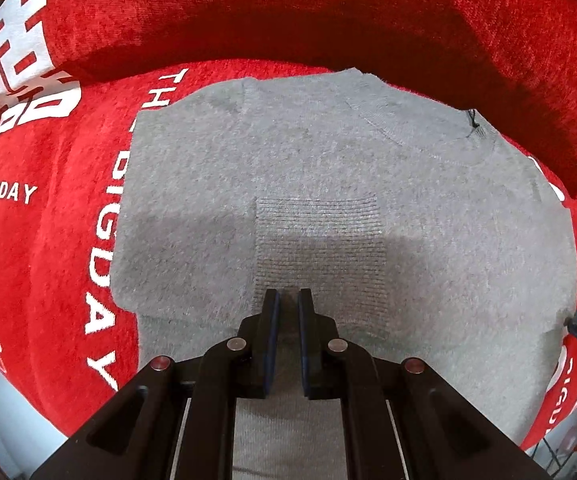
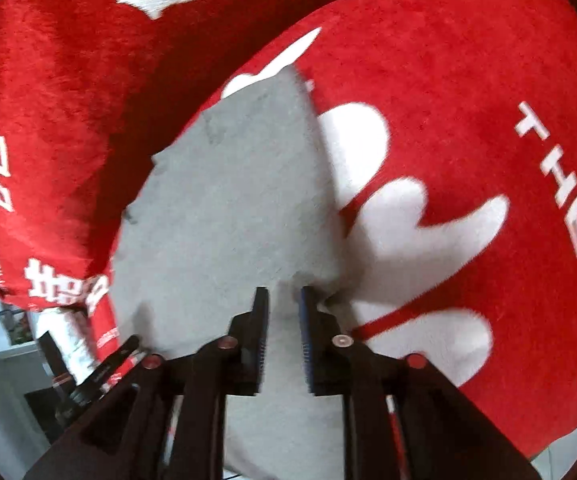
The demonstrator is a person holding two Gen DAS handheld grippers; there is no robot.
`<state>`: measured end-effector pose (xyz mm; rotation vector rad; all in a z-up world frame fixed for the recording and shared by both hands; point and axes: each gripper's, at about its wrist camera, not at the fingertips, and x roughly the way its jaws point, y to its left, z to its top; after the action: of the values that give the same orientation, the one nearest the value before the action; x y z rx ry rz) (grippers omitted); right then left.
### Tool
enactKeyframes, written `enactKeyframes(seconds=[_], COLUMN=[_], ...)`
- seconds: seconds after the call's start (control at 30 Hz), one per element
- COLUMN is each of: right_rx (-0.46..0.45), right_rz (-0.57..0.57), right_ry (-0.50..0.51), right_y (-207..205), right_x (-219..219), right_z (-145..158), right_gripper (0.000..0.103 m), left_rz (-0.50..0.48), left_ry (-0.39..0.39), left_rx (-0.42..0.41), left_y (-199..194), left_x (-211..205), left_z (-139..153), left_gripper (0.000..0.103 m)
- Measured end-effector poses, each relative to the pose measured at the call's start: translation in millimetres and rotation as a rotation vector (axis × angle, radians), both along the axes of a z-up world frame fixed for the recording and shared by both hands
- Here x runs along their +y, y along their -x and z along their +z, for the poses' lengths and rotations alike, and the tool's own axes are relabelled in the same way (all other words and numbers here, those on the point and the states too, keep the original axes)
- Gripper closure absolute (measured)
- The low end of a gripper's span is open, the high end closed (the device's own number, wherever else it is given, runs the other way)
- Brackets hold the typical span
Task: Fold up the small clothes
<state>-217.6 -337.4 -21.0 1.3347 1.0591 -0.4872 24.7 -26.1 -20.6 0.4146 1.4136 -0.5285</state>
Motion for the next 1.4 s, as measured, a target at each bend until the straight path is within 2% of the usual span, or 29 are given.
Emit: enactKeyframes(seconds=[0.07, 0.3, 0.4, 0.53, 0.57, 0.6, 0.63, 0.67, 0.73, 0.93, 1.07, 1.23, 1.33, 1.37, 1.4], right_rx=[-0.035, -0.078, -0.092, -0.109, -0.113, -0.116, -0.119, -0.125, -0.136, -0.176, -0.201, -0.219, -0.208, -0.203, -0.197], right_rz=[-0.004, -0.016, -0.004, 0.014, 0.02, 0.025, 0.03, 0.036, 0.044, 0.051, 0.066, 0.036, 0.011, 0.004, -0.002], right_ry=[-0.042, -0.129, -0.146, -0.162, -0.165, -0.168, -0.172, -0.178, -0.193, -0.277, -0.333, -0.4, -0.401, -0.399, -0.391], right_y=[-1, -15, -20, -30, -33, -34, -37, -41, -48, -74, -100, -127, -139, -141, -143], right_x=[7, 22, 27, 35, 37, 39, 41, 44, 49, 79, 104, 126, 130, 131, 131], right_z=[0, -11, -10, -9, -9, -8, -8, -9, -10, -22, -34, -51, -56, -57, -57], right_gripper=[0.058, 0.057, 0.057, 0.05, 0.049, 0.048, 0.047, 0.046, 0.046, 0.046, 0.046, 0.046, 0.046, 0.053, 0.065], left_rz=[-0.001, -0.007, -0.004, -0.006, -0.007, -0.002, 0.011, 0.031, 0.023, 0.097, 0.124, 0.129, 0.157, 0.164, 0.17], left_ry=[0.0, -0.006, 0.028, 0.057, 0.057, 0.06, 0.056, 0.059, 0.057, -0.002, -0.007, -0.005, 0.014, 0.018, 0.018], left_rx=[0.001, -0.007, 0.003, 0.042, 0.04, 0.039, 0.024, -0.027, -0.041, -0.028, 0.014, 0.001, 0.013, 0.015, 0.009], left_y=[2, 2, 4, 6, 6, 7, 8, 10, 11, 4, -2, -8, -10, -12, -13], left_x=[-1, -2, 0, 2, 2, 3, 5, 8, 8, 19, 31, 46, 58, 61, 63], left_z=[2, 2, 5, 4, 4, 5, 7, 14, 17, 10, 2, 4, 8, 8, 9], left_gripper=[0.094, 0.094, 0.094, 0.092, 0.058, 0.036, 0.0, 0.001, 0.001, 0.001, 0.001, 0.001, 0.001, 0.001, 0.001])
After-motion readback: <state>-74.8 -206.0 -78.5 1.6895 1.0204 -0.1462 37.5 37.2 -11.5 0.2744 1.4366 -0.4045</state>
